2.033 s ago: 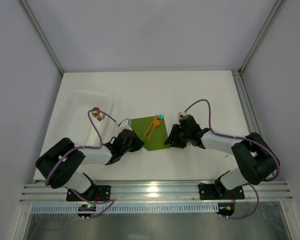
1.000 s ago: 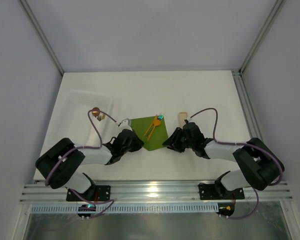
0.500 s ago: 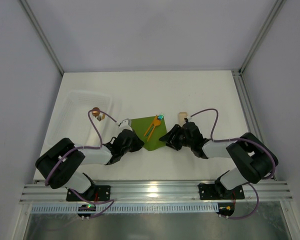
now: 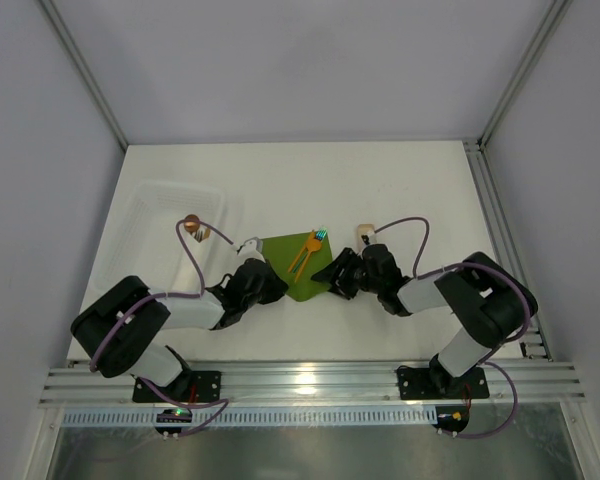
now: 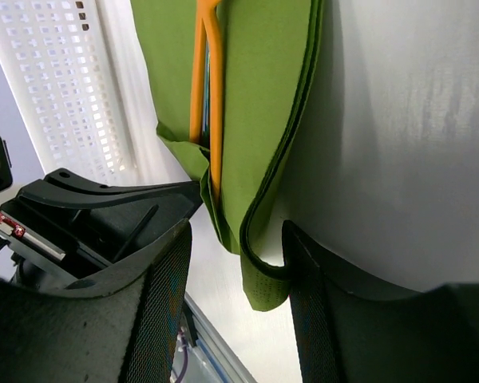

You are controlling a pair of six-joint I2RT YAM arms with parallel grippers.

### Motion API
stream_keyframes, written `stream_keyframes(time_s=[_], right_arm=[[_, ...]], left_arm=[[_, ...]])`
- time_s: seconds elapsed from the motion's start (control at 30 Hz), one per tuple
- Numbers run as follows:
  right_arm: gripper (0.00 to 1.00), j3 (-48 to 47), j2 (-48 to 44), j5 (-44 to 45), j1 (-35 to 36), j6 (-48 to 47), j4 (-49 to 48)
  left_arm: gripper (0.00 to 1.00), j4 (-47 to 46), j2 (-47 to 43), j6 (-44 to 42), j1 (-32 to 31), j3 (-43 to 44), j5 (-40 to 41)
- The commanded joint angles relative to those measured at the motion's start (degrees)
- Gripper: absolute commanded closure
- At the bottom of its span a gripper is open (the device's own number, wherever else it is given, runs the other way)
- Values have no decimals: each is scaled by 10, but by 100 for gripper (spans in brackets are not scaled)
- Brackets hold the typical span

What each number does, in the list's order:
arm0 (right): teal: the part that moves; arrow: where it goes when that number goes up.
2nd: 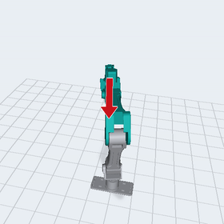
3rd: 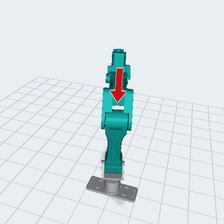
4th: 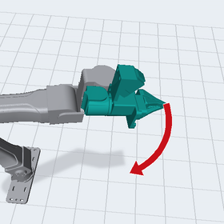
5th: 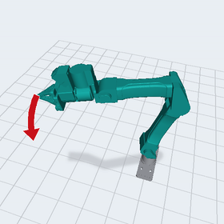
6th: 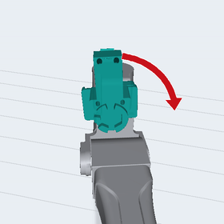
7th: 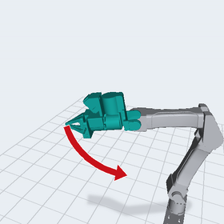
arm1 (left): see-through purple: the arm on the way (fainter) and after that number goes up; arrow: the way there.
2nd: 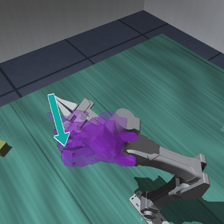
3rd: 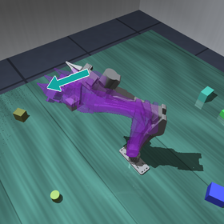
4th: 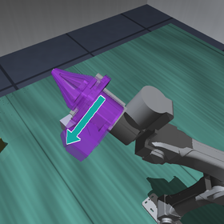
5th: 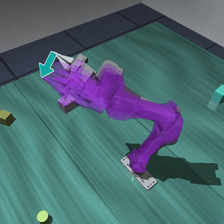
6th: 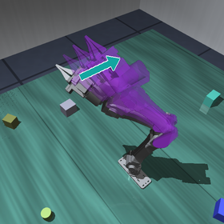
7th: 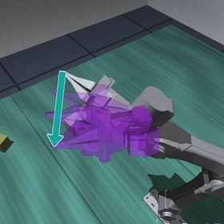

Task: Place the utensils on the paper napkin and roll it up
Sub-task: Roll the napkin at the center of the board.

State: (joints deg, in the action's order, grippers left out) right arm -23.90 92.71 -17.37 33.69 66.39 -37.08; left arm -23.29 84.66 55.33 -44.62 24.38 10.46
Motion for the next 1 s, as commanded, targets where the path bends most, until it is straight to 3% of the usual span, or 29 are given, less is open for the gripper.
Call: stream_keyframes(time_s=[0.0,0.43,0.77,0.97], right_arm=[[46,-12,5,-9,4,-2,-69],[48,-3,-44,4,4,-27,1],[54,-56,-79,25,4,-79,185],[67,-94,-81,33,4,-108,229]], left_arm=[[100,-5,-10,-3,-3,8,11],[100,0,-13,-7,-4,10,14],[100,-3,-7,-5,-4,10,12],[100,-2,-11,-4,-4,8,13]])
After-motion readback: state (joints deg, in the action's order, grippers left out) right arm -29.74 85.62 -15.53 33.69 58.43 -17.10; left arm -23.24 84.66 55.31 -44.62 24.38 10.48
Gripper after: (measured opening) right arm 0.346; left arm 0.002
